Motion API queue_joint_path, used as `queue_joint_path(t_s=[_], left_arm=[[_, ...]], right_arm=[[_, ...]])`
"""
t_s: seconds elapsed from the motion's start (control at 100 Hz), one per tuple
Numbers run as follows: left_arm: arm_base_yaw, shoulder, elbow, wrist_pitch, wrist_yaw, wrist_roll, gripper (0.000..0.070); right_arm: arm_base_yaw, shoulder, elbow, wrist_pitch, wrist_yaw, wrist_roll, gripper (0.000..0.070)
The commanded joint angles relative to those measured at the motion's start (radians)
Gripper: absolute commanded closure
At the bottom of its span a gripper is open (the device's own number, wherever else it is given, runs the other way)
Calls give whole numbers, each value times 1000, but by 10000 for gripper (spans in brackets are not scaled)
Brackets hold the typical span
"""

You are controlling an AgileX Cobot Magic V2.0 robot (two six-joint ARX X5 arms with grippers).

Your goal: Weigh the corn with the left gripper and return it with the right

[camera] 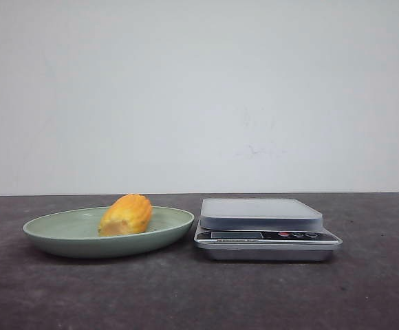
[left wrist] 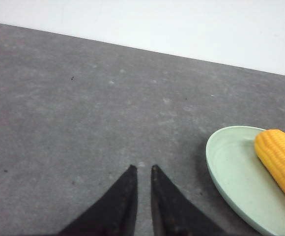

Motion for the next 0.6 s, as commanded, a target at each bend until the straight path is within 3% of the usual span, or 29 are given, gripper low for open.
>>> queue_joint_path(t_s=[0.0,0.59], left_arm=[[2,-1,-18,-5,0,12,696],[2,-1,-18,-5,0,12,696]], right_arm=[[3,2,13,12,0,10,691],[3,2,14,14,8,-15,691]])
